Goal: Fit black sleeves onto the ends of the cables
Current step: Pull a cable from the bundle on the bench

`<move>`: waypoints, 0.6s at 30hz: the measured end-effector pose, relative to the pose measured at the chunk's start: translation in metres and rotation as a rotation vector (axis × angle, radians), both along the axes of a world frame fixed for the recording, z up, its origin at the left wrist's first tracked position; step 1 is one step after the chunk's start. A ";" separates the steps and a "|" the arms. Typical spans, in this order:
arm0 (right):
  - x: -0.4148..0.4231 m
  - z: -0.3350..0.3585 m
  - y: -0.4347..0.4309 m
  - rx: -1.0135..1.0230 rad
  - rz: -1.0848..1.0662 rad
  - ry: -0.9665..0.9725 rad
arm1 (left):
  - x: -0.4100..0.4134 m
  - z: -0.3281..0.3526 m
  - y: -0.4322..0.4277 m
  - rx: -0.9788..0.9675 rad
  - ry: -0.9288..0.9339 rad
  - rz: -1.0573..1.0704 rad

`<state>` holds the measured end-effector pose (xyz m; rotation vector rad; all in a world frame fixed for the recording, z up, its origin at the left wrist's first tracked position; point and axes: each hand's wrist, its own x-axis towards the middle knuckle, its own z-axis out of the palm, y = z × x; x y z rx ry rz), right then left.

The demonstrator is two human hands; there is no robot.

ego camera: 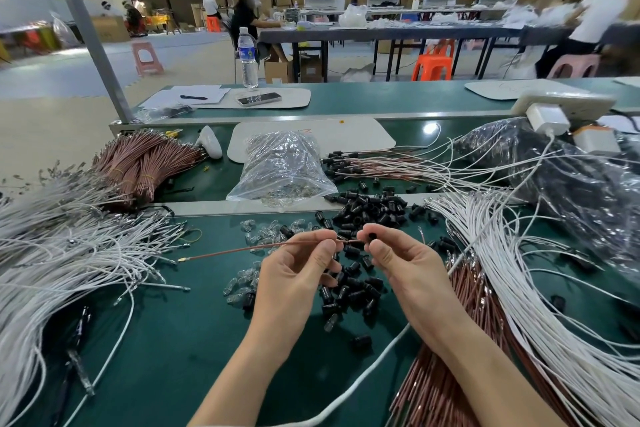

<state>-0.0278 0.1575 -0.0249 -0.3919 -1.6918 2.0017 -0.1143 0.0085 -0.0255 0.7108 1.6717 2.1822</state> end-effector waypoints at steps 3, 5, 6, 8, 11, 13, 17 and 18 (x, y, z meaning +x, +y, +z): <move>0.001 0.001 -0.002 0.090 0.011 -0.011 | 0.000 0.000 0.000 -0.006 0.007 0.000; 0.001 0.002 -0.005 0.085 0.019 -0.007 | 0.000 0.000 0.000 -0.007 0.006 0.002; 0.001 0.002 -0.005 0.092 0.016 -0.013 | -0.001 0.001 0.000 -0.008 0.006 0.005; 0.001 0.002 -0.006 0.133 0.009 -0.033 | -0.001 0.000 0.000 -0.020 0.011 0.006; 0.001 0.003 -0.007 0.158 0.012 -0.033 | -0.001 -0.002 0.000 -0.049 0.026 0.018; 0.002 0.004 -0.007 0.158 0.005 -0.026 | -0.001 -0.004 0.001 -0.065 0.036 0.034; 0.002 0.003 -0.009 0.171 0.036 0.006 | -0.001 -0.004 0.002 -0.077 0.053 0.056; 0.001 0.002 -0.009 0.172 0.043 0.004 | -0.001 -0.004 0.002 -0.076 0.055 0.061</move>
